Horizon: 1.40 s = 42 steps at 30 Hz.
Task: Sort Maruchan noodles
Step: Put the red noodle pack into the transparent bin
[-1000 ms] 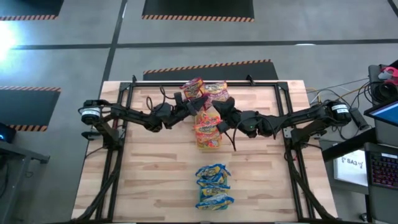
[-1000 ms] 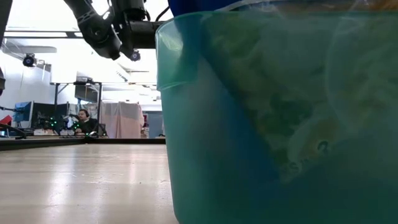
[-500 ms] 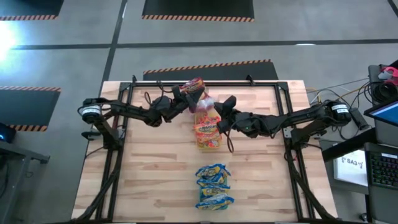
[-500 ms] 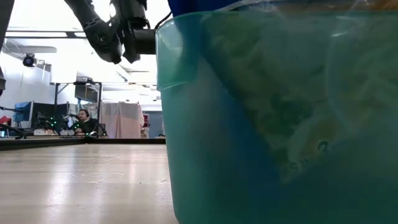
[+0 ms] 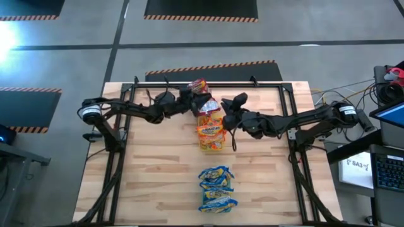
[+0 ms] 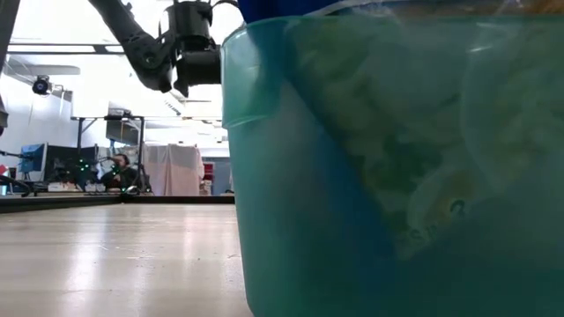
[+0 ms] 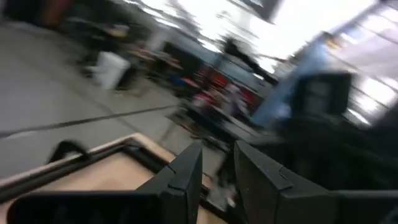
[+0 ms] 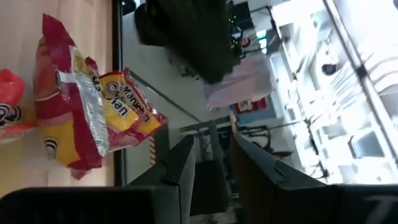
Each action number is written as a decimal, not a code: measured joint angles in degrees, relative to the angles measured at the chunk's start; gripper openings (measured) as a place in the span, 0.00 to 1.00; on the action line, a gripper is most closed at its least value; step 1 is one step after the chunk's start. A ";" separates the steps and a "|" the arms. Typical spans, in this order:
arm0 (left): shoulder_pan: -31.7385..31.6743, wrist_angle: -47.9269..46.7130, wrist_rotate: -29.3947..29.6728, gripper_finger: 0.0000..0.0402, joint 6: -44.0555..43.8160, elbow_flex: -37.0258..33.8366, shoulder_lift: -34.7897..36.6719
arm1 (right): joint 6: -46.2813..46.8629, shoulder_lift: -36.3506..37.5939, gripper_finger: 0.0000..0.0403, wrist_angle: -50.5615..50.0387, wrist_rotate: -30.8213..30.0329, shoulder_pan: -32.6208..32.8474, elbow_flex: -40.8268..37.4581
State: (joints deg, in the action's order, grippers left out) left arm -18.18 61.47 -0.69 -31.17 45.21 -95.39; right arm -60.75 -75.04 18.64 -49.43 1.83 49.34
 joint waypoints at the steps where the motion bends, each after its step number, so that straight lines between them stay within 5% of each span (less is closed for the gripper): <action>1: -0.30 -0.01 -3.23 0.19 1.69 0.00 0.55 | 1.74 0.64 0.23 -1.15 0.04 -0.13 0.00; 5: -0.88 -5.89 -9.30 0.22 8.75 0.00 3.46 | 14.55 3.06 0.23 -9.93 1.38 -1.98 0.00; 11: -1.09 -24.66 -4.56 0.31 18.36 0.04 8.04 | 33.31 5.09 0.23 -22.42 11.06 -6.72 0.00; 17: -0.98 -36.09 -4.60 0.37 20.88 0.04 11.16 | 38.82 4.80 0.20 -24.62 14.59 -9.36 0.00; 27: -0.68 -48.15 -4.74 0.37 32.80 0.09 18.73 | 51.37 8.26 0.29 -31.85 44.04 -17.94 1.59; 42: 1.81 -50.41 -2.21 0.54 36.25 0.09 19.26 | 53.33 6.57 0.49 -31.83 46.51 -19.13 1.81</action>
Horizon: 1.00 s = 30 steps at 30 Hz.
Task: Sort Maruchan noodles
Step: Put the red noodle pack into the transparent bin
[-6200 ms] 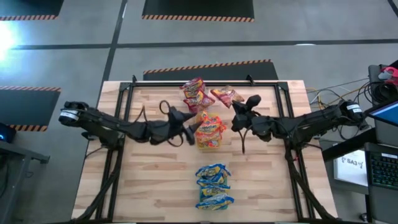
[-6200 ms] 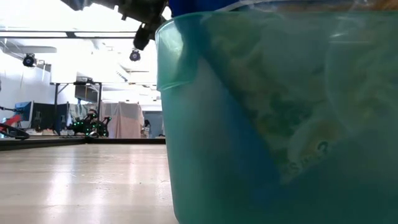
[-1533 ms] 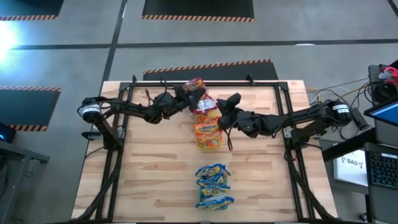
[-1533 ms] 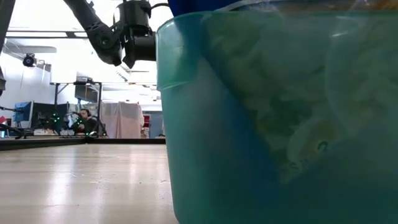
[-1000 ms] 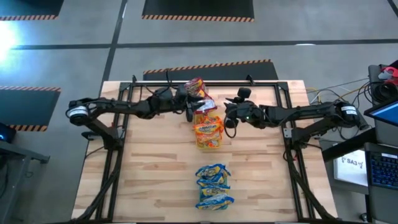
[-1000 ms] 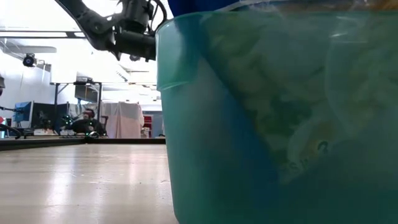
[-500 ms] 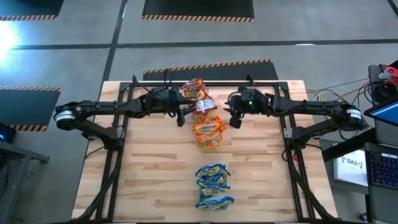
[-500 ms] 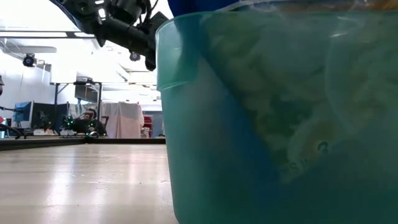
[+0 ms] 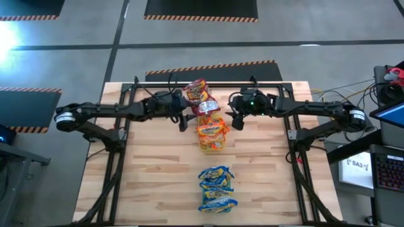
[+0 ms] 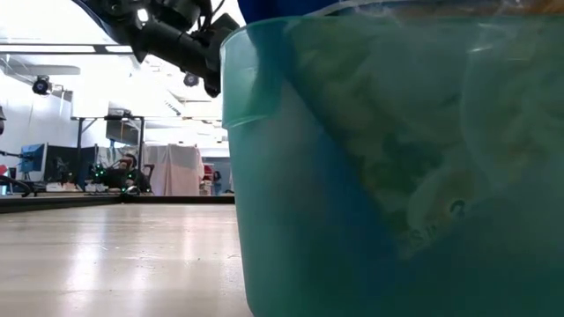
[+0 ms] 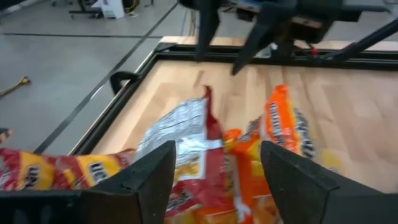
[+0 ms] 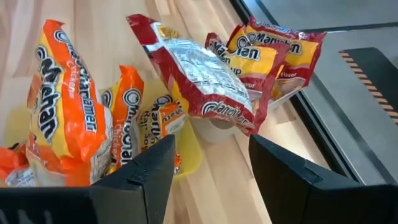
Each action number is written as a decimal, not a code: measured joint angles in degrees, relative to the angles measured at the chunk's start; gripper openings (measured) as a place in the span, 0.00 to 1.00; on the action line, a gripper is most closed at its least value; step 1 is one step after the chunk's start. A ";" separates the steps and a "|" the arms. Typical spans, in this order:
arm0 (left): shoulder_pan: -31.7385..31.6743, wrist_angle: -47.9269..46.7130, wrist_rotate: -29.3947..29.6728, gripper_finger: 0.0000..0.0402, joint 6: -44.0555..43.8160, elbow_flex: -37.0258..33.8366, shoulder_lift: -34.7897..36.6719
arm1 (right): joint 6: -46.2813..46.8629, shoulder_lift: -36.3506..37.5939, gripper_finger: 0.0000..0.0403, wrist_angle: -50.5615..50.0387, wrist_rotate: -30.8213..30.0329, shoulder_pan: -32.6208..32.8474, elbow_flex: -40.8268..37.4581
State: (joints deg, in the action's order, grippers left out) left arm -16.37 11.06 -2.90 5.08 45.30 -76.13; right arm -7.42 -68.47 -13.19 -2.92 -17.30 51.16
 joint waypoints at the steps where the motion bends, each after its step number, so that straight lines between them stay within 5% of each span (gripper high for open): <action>1: 0.53 0.06 0.00 0.55 -0.08 0.00 0.01 | 0.37 0.00 0.49 0.18 -0.01 0.00 0.00; 5: 3.14 1.25 0.66 0.58 -0.20 0.00 -0.51 | 2.27 -0.06 0.48 0.67 -0.02 0.00 0.00; 11: 6.70 2.84 13.39 0.58 1.70 0.01 -0.53 | 4.96 -1.68 0.49 1.93 0.07 0.04 -0.02; 19: 8.71 3.16 14.73 0.58 0.27 0.11 -3.78 | 5.88 -5.64 0.49 6.32 0.42 0.15 -0.04; 30: 8.68 -2.46 25.01 0.58 6.61 8.56 -13.29 | 3.60 -10.50 0.49 11.56 0.42 0.13 -0.04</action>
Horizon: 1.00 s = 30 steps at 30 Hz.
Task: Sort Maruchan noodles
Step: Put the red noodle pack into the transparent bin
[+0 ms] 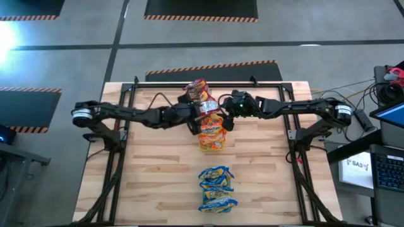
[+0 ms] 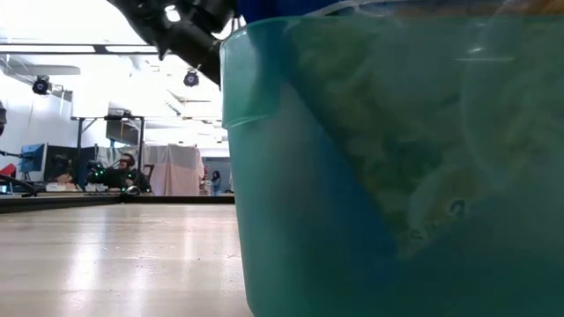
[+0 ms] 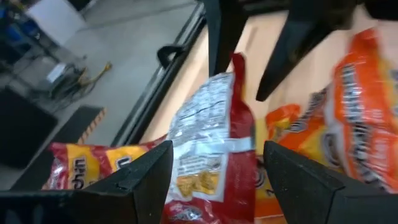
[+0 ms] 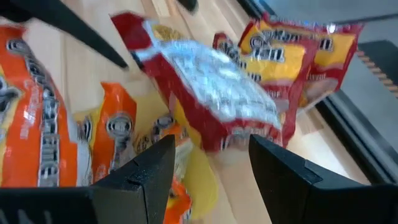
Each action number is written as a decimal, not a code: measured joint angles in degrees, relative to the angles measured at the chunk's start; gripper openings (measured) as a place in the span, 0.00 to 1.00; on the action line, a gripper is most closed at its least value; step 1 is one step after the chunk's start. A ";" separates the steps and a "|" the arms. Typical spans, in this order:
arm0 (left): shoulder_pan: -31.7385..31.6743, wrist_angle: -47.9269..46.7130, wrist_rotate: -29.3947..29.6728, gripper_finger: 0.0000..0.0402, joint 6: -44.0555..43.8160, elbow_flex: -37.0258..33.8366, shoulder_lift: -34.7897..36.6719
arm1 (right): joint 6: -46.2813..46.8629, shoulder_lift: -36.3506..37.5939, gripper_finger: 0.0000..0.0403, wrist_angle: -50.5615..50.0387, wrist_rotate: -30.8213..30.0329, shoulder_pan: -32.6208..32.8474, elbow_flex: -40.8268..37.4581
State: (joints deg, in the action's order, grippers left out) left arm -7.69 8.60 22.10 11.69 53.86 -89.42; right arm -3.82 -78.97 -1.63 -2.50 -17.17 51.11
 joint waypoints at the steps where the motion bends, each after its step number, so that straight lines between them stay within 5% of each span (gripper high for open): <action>1: -0.10 -2.12 0.77 0.58 -0.65 1.41 -0.64 | -0.26 -0.37 0.49 1.05 0.00 0.00 0.00; 6: -0.43 -11.45 1.14 0.58 -0.92 7.81 -4.98 | -1.72 -1.65 0.49 5.38 -0.02 -0.01 0.00; 18: -2.74 -12.98 5.36 0.54 2.86 13.66 -11.07 | -4.62 -2.11 0.48 8.01 1.49 -0.02 0.00; 30: -3.92 -16.13 3.48 0.13 2.38 13.64 -10.10 | -6.50 -0.97 0.48 7.23 0.75 -0.02 0.00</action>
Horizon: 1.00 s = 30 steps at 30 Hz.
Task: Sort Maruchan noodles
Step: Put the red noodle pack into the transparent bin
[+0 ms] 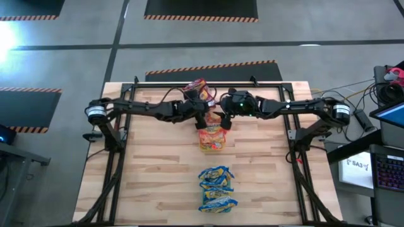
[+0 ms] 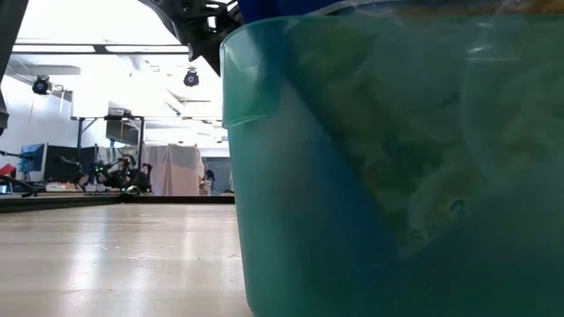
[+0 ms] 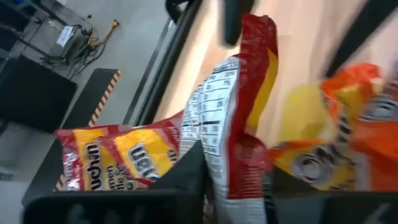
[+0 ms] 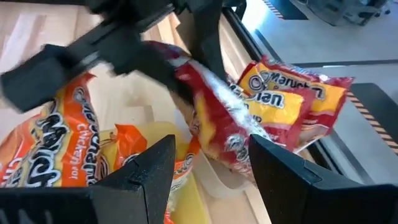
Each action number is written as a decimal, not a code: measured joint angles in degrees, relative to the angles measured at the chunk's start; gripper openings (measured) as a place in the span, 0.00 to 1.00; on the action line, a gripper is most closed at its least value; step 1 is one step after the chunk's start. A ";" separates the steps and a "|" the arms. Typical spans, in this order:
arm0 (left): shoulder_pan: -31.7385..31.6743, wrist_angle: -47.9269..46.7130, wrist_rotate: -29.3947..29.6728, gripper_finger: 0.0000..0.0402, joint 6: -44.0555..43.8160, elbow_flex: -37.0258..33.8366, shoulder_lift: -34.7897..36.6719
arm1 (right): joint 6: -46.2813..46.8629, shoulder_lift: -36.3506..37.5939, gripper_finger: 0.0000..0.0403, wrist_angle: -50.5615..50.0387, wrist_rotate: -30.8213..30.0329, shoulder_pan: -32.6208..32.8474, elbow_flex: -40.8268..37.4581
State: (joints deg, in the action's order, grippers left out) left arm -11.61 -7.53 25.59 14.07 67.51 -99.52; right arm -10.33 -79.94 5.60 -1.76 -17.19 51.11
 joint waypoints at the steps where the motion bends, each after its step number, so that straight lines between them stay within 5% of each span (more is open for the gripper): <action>1: -0.49 0.02 -0.04 0.10 -0.43 0.12 0.06 | -0.09 0.59 0.48 -0.50 -0.16 0.00 0.00; 5: -3.94 1.58 -2.79 0.02 -4.51 -0.14 1.07 | -0.18 3.81 0.48 -4.19 -2.44 -0.09 0.00; 11: -9.38 7.76 -16.28 0.01 -8.97 -1.47 5.33 | 1.16 8.80 0.48 -10.78 -2.76 -0.09 0.00; 30: -10.76 5.07 -17.88 0.01 -13.51 -7.95 5.89 | 1.31 10.47 0.48 -14.33 -2.73 -0.09 -0.22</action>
State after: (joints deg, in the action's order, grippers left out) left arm -22.37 -2.46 7.71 0.56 59.56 -93.62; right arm -9.02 -69.47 -8.73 -4.49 -17.28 50.89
